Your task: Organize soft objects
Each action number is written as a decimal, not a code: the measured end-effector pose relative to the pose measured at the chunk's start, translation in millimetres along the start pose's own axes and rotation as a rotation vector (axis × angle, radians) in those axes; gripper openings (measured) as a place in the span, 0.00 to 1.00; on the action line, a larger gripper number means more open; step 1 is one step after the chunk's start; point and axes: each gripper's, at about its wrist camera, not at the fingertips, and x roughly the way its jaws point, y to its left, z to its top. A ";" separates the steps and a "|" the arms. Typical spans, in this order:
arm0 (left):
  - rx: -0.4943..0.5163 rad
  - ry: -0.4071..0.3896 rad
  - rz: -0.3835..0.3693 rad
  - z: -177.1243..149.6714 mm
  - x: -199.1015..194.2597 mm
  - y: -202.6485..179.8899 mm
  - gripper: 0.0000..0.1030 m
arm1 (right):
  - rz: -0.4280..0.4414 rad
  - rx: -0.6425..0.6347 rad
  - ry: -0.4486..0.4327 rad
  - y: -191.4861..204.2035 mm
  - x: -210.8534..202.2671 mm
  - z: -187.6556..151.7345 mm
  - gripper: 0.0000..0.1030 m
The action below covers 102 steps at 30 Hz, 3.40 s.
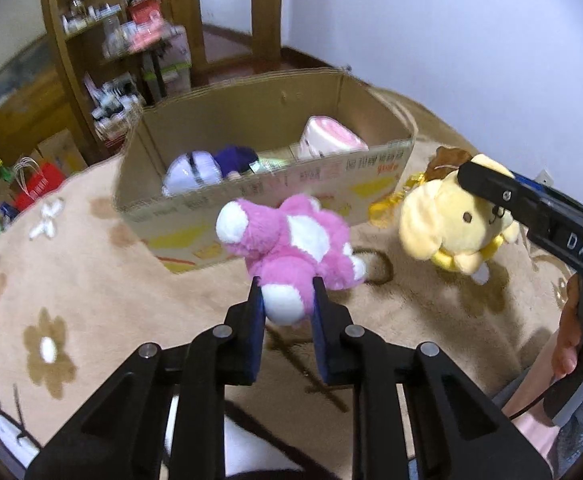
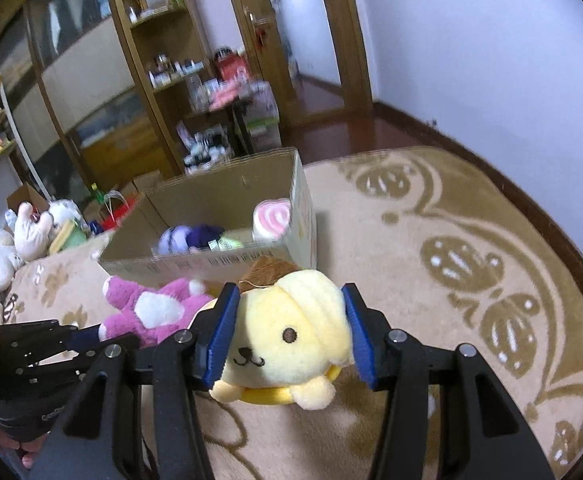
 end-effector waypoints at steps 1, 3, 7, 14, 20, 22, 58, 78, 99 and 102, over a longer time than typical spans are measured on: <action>0.001 -0.012 0.010 -0.9 -5.9 0.6 0.19 | 0.002 -0.004 -0.016 1.3 -4.7 1.2 0.53; -0.003 -0.032 0.017 -2.0 -16.0 1.0 0.19 | 0.008 -0.016 -0.058 4.5 -14.5 4.3 0.53; -0.009 -0.072 0.046 -4.3 -32.7 0.8 0.19 | 0.015 -0.032 -0.119 10.0 -28.6 8.6 0.53; 0.003 -0.214 0.137 -2.2 -68.4 0.1 0.19 | 0.032 -0.043 -0.198 15.6 -46.9 17.3 0.53; -0.025 -0.341 0.170 8.9 -87.4 11.6 0.19 | 0.045 -0.059 -0.260 20.2 -52.0 29.7 0.53; -0.026 -0.370 0.176 13.9 -90.4 14.3 0.19 | 0.049 -0.063 -0.271 22.1 -50.3 33.7 0.53; -0.105 -0.205 0.173 57.2 31.1 61.9 0.25 | 0.045 -0.091 -0.144 39.9 73.3 51.2 0.56; -0.129 -0.332 0.197 35.0 -38.0 51.4 0.91 | 0.022 -0.084 -0.202 38.1 12.2 40.9 0.80; -0.184 -0.414 0.262 -15.3 -120.1 40.4 0.99 | -0.018 -0.137 -0.259 32.3 -75.4 15.9 1.00; -0.174 -0.415 0.275 -19.1 -124.1 37.6 0.99 | -0.013 -0.135 -0.255 31.9 -80.5 10.1 1.00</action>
